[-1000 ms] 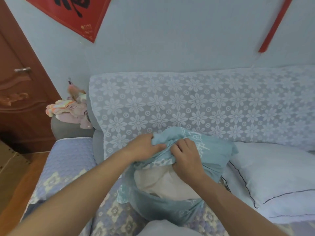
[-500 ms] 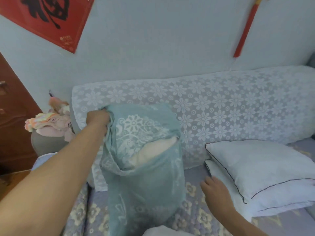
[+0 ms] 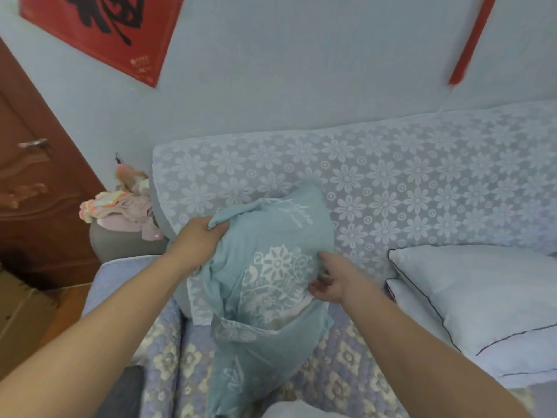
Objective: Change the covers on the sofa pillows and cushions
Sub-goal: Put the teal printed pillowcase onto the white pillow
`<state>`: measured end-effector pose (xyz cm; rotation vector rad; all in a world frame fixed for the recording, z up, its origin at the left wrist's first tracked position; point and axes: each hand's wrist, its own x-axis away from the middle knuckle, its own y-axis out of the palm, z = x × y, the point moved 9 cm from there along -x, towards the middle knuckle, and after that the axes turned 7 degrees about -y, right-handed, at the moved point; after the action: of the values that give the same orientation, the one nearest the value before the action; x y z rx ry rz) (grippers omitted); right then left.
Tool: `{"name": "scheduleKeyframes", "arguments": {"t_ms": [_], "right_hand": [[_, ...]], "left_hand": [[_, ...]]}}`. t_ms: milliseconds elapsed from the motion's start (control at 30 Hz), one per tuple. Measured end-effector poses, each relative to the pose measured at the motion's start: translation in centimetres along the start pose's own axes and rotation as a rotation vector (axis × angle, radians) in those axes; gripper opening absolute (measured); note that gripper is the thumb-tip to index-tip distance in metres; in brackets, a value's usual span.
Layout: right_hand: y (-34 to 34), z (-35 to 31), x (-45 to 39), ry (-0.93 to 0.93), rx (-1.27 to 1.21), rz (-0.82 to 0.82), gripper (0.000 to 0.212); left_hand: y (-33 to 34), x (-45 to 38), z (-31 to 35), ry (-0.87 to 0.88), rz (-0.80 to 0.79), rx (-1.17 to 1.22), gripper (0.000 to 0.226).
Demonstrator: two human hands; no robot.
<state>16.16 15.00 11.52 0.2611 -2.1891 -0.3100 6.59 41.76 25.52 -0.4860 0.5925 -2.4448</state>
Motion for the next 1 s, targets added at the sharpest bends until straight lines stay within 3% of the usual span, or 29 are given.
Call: {"name": "scheduleKeyframes", "arguments": {"t_ms": [100, 200, 267, 333, 400, 467, 600, 800, 933, 1000], "right_hand": [[2.1, 2.2, -1.2, 0.057, -0.045, -0.059, 0.016], [3.9, 2.2, -1.5, -0.081, -0.059, -0.253, 0.015], [1.1, 4.2, -2.4, -0.166, 0.256, -0.166, 0.007], [-4.3, 7.7, -3.3, -0.158, 0.608, 0.058, 0.016], [-8.4, 9.8, -3.7, -0.091, 0.688, 0.174, 0.023], [-9.9, 10.3, -4.1, -0.038, 0.671, 0.183, 0.022], [-7.8, 4.3, -4.6, -0.146, 0.863, 0.119, 0.009], [4.8, -9.5, -2.2, -0.701, 0.746, -0.088, 0.069], [10.5, -12.4, -1.2, -0.644, 0.672, -0.326, 0.093], [11.0, -11.8, -1.7, -0.55, 0.661, -0.384, 0.096]], "left_hand": [[-2.5, -0.5, -2.7, -0.094, 0.124, 0.067, 0.028], [-5.3, -1.4, -4.4, -0.139, 0.188, 0.025, 0.03], [-8.0, -1.8, -5.5, -0.187, 0.327, -0.015, 0.033], [-10.0, -2.1, -6.5, -0.238, 0.444, -0.073, 0.037], [-10.6, -2.4, -7.5, -0.253, 0.499, -0.058, 0.038], [-10.5, -2.3, -6.9, -0.19, 0.45, -0.103, 0.035], [-8.1, -0.9, -6.5, -0.001, 0.052, -0.259, 0.022], [-6.8, 2.2, -7.1, 0.067, -0.181, -0.314, 0.023], [-8.5, 4.3, -8.6, 0.168, -0.186, -0.39, 0.041], [-9.9, 5.1, -9.6, 0.153, -0.151, -0.311, 0.027]]}}
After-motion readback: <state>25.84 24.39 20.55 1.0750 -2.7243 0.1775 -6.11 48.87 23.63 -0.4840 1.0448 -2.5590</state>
